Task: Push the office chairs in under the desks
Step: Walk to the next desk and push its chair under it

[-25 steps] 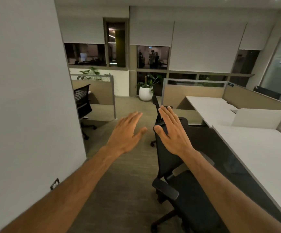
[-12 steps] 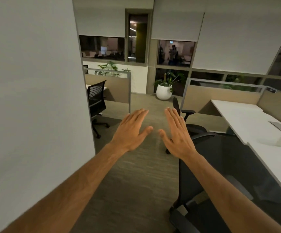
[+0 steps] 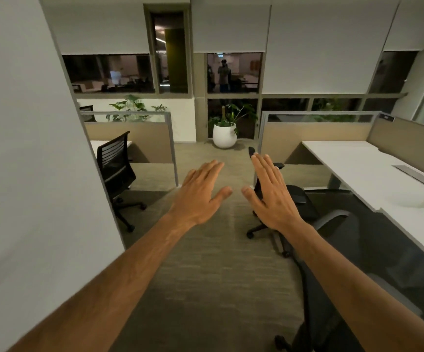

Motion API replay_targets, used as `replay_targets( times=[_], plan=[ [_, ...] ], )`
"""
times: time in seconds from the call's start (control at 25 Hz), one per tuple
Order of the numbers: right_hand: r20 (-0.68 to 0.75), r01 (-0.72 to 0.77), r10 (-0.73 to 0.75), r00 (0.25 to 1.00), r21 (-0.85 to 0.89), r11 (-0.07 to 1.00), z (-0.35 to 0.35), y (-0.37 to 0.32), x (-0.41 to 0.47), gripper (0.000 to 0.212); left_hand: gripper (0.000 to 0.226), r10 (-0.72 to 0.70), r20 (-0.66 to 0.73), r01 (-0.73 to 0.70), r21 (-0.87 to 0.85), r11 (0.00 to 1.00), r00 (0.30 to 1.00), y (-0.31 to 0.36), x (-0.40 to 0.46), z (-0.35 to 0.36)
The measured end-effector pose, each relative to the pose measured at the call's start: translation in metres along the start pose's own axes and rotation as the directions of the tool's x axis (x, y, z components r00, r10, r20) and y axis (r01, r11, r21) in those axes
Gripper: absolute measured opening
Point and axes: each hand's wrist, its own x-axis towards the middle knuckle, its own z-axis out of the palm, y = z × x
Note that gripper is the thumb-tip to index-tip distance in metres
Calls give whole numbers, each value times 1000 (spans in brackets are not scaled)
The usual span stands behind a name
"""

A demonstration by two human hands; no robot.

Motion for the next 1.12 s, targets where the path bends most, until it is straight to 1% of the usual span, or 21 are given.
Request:
replay_targets(
  times=[0.12,0.28,0.4,0.56,0.68,0.8,0.92,1.04,1.12],
  plan=[
    [-12,-32,32,999,-34,999,20,35,33,76,73,34,6,-33,-44,998,999,-23,48,26],
    [-25,-52,50,998,-64,997,43,95,73,77,75,87,51,-85,-50,995,995,-47,114,68],
    [-19,-85,84,996,-76,993,52,140,104,79,75,108,37,-105,-80,991,993,-59,166,97],
    [-10,-149,149,989,-106,983,60,197,136,81,69,144,15,-142,-111,984,989,-73,232,137],
    [-24,-205,204,979,-135,969,61,233,144,76,71,175,74,-163,-153,975,982,-71,274,171],
    [-32,-247,246,969,-196,949,54,270,142,72,81,276,130,-248,-194,949,952,-59,314,211],
    [-77,-352,344,936,-255,900,49,307,133,73,78,388,159,-342,-254,905,908,-42,356,257],
    [-145,-450,426,893,-296,842,45,342,122,74,72,497,175,-423,-334,842,850,-21,393,299],
    [-210,-533,490,846,-309,787,42,363,115,75,71,585,187,-484,-397,780,789,-7,417,327]
  ],
)
